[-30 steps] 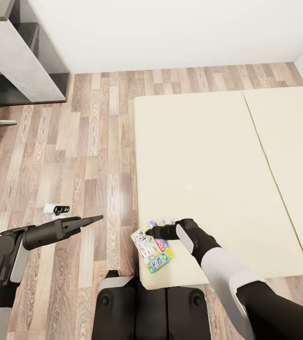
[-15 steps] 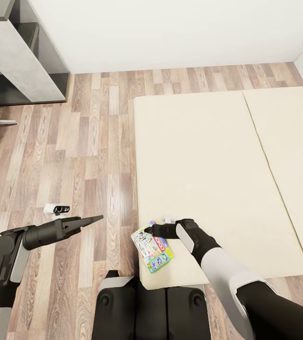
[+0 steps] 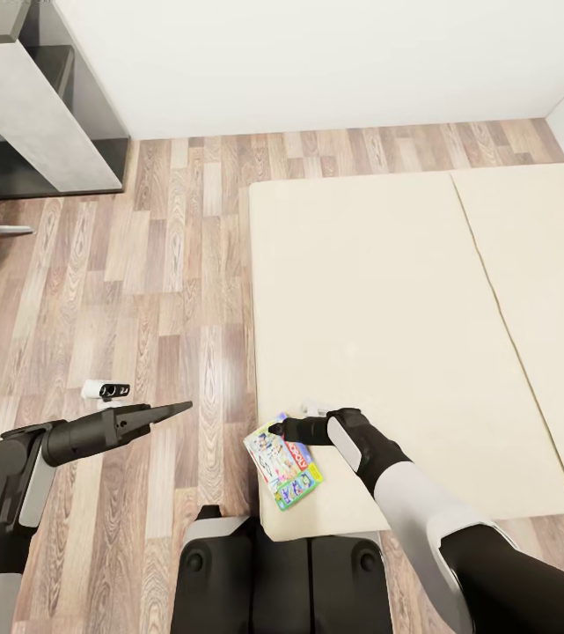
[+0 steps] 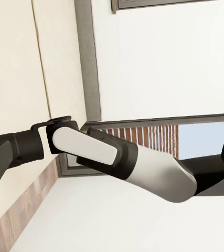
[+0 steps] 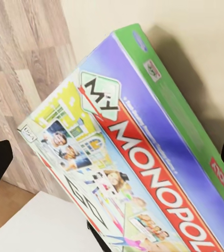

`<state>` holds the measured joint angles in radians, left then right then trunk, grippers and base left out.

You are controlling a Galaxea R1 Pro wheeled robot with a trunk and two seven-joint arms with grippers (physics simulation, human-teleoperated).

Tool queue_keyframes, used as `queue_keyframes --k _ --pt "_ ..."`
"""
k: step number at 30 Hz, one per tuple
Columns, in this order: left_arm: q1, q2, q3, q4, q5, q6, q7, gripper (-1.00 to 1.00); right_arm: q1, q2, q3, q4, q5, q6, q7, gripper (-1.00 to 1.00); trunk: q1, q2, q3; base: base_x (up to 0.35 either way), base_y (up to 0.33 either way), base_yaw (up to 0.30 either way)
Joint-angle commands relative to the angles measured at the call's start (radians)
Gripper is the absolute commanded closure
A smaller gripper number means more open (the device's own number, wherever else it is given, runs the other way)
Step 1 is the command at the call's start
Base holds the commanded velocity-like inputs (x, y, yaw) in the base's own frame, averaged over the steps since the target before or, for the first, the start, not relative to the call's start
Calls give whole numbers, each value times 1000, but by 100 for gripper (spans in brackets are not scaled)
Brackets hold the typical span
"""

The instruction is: Put all the toys in the child's room - the three board games (two on the bed and one on the table), the two jigsaw puzzles on the table, and the tennis ball on the table - inside the toy box on the table in the child's room.

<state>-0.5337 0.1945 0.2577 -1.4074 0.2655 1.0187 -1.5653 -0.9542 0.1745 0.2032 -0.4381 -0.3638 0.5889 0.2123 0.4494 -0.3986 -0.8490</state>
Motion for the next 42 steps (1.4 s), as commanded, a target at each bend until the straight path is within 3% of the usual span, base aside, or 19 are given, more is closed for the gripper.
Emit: queue_keyframes --k 1,11,31,42 --pt "0 0 0 0 -1 11 -4 -100 0 0 1 -1 3 3 2 -100 1 -1 0 0 0 0" --pt "0 0 0 0 0 11 -4 -100 -1 0 1 -1 3 2 1 -100 1 -1 14 0 0 0" --pt "0 0 0 0 0 11 -4 -100 0 0 2 -1 3 -1 1 -100 1 -1 17 0 0 0" --pt "0 0 0 0 -1 11 -4 -100 0 0 2 -1 3 -3 1 -100 1 -1 33 0 0 0"
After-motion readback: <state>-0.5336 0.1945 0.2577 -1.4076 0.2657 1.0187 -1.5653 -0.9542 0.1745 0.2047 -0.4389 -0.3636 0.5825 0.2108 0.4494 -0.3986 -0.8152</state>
